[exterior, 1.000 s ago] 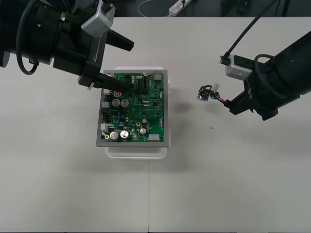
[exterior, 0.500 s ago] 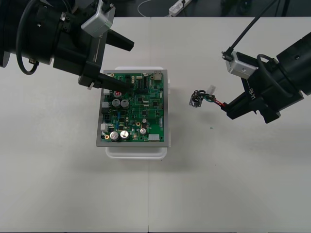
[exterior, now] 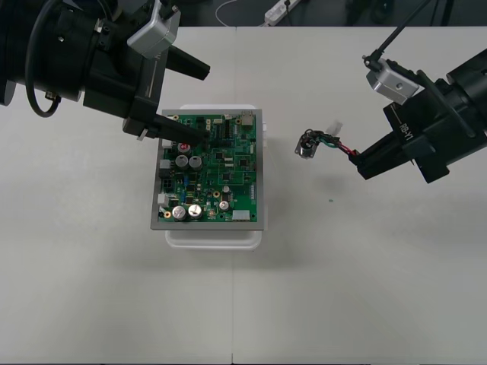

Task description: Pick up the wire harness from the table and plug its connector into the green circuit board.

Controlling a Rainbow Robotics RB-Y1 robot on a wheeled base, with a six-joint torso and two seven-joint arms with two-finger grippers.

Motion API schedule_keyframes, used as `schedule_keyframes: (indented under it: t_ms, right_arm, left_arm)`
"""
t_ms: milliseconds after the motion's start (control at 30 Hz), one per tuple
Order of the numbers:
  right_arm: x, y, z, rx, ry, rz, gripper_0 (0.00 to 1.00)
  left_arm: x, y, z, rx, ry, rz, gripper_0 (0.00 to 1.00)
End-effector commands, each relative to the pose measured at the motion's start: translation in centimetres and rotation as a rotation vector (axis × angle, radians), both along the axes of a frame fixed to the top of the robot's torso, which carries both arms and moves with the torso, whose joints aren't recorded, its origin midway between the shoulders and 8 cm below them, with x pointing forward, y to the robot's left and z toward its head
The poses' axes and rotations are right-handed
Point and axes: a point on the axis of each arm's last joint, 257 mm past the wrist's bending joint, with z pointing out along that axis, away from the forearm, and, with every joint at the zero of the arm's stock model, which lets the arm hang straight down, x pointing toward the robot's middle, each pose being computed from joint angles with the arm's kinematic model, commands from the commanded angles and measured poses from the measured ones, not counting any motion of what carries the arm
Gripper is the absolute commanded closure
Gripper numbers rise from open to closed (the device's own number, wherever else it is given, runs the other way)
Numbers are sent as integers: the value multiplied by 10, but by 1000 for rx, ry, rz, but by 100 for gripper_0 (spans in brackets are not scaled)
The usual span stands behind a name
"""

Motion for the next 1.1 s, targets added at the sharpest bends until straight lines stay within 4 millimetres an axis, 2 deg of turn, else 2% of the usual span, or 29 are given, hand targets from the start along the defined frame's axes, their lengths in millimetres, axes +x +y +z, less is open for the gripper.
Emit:
schedule_keyframes:
  t_ms: [33, 233, 400, 567, 733, 767, 867, 1100]
  right_arm:
    - [1, -5, 37, 37, -42, 8, 100]
    - [-11, 1, 46, 83, 20, 15, 100]
    - [-29, 12, 61, 144, 151, -3, 100]
    - [-51, 20, 66, 158, 264, -13, 100]
    - [-62, 23, 72, 178, 342, -21, 100]
    - [-67, 25, 74, 187, 382, -26, 100]
    - [-71, 25, 75, 192, 403, -24, 100]
    - [-78, 26, 76, 212, 440, -10, 100]
  left_arm:
    - [-3, -23, 26, -46, -25, -3, 0]
    - [-3, -23, 26, -46, -25, -3, 0]
    - [-3, -23, 26, -46, -25, -3, 0]
    - [-3, -23, 26, -46, -25, -3, 0]
    - [-3, -23, 26, -46, -25, -3, 0]
    - [-6, -17, 0, -27, 44, 3, 0]
    - [-7, -15, -4, -19, 57, 0, 0]
    - [-11, 0, 6, -12, 102, -24, 0]
